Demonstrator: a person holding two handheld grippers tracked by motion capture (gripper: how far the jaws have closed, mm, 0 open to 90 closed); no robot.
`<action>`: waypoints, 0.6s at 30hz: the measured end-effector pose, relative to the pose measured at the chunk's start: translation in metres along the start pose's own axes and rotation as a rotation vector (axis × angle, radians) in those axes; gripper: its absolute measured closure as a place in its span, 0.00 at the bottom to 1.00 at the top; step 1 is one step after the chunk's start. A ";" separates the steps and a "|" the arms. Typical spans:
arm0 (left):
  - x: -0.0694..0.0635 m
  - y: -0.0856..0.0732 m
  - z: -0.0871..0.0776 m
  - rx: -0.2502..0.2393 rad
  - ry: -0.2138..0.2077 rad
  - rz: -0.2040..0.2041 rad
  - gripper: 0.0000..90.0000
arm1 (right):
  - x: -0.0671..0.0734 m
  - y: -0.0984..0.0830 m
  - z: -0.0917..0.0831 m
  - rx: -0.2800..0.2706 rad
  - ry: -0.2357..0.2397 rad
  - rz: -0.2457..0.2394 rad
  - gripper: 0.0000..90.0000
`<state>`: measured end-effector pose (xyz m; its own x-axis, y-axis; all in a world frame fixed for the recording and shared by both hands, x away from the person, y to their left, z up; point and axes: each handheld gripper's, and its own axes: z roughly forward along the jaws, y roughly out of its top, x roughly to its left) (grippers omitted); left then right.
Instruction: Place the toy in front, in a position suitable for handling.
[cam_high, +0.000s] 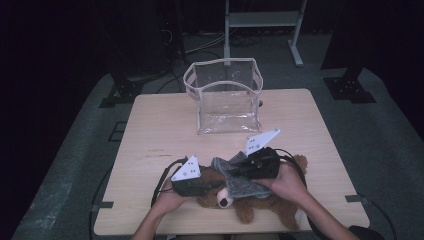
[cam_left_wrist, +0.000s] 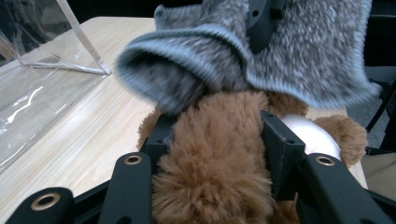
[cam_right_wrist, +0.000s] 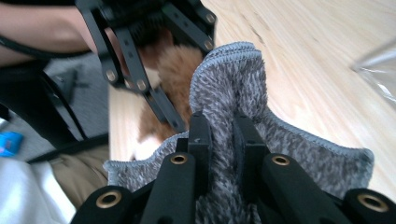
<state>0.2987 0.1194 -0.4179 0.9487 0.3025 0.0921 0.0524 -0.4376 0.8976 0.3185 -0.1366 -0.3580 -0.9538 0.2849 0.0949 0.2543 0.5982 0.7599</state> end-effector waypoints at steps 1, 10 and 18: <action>0.000 0.000 0.000 0.000 0.000 0.000 0.59 | 0.000 0.000 0.000 0.000 0.000 0.000 0.88; -0.001 0.000 0.000 -0.005 -0.001 0.015 0.59 | -0.022 -0.039 -0.065 -0.141 -0.076 0.126 0.88; 0.000 0.000 -0.001 -0.007 -0.005 0.030 0.58 | -0.032 -0.076 -0.067 -0.102 -0.107 0.200 0.88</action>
<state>0.2989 0.1201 -0.4179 0.9515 0.2848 0.1165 0.0218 -0.4401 0.8977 0.3195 -0.2411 -0.3759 -0.8624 0.4710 0.1856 0.4138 0.4448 0.7943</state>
